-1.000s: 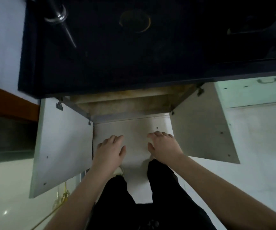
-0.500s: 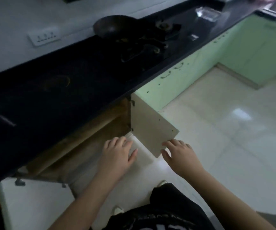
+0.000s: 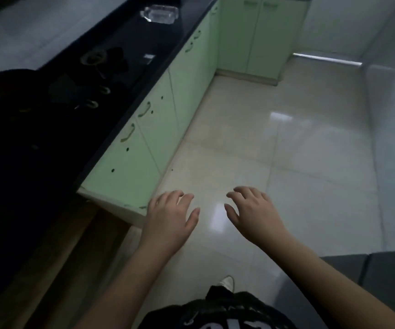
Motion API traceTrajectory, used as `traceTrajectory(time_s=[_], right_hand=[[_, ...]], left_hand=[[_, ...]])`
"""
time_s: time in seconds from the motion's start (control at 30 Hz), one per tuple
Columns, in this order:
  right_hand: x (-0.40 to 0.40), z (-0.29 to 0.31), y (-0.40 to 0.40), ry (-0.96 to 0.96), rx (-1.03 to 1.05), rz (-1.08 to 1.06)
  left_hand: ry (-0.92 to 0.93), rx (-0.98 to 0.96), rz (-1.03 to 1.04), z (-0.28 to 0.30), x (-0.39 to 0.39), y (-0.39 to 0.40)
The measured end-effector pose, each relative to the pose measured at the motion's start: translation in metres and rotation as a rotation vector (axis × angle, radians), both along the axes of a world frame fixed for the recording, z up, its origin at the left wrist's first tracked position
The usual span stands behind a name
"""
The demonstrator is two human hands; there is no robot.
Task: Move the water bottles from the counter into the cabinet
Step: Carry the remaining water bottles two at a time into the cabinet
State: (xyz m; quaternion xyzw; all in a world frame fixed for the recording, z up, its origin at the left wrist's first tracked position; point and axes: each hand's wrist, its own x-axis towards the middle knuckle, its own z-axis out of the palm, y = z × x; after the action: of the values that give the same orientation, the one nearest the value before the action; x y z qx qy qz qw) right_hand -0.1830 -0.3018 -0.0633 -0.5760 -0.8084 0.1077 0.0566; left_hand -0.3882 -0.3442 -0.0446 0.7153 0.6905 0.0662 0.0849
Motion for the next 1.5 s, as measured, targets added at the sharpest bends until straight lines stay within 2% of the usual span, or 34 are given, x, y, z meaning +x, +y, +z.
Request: traceTrajectory(time_s=[0.17,0.4,0.63,0.8,0.97,1.2,1.37,1.5], right_hand=[[0.061,0.002,0.056,-0.035,-0.089,-0.02],[0.101,-0.011,0.134,-0.015,-0.126,-0.088],[0.112,-0.011,0.269,-0.014,-0.151,-0.071],[0.112,0.001,0.365,-0.023,-0.167,-0.084],[0.137,0.009,0.437,0.028,-0.148,-0.182],[0.172,0.005,0.588,0.086,-0.118,-0.196],[0.181,0.011,0.699,0.106,-0.102,-0.104],[0.185,0.017,0.779,0.092,-0.091,-0.016]], left_hand=[[0.017,-0.032,-0.105,0.001,0.044,0.071],[-0.031,-0.038,-0.215,-0.011,0.076,0.178],[-0.116,-0.08,-0.26,-0.033,0.097,0.321],[-0.107,-0.102,-0.315,-0.028,0.107,0.417],[-0.053,-0.073,-0.397,-0.014,0.115,0.508],[-0.03,-0.056,-0.254,-0.02,0.119,0.633],[-0.012,-0.084,-0.102,-0.008,0.119,0.723],[-0.051,-0.012,0.054,0.015,0.106,0.783]])
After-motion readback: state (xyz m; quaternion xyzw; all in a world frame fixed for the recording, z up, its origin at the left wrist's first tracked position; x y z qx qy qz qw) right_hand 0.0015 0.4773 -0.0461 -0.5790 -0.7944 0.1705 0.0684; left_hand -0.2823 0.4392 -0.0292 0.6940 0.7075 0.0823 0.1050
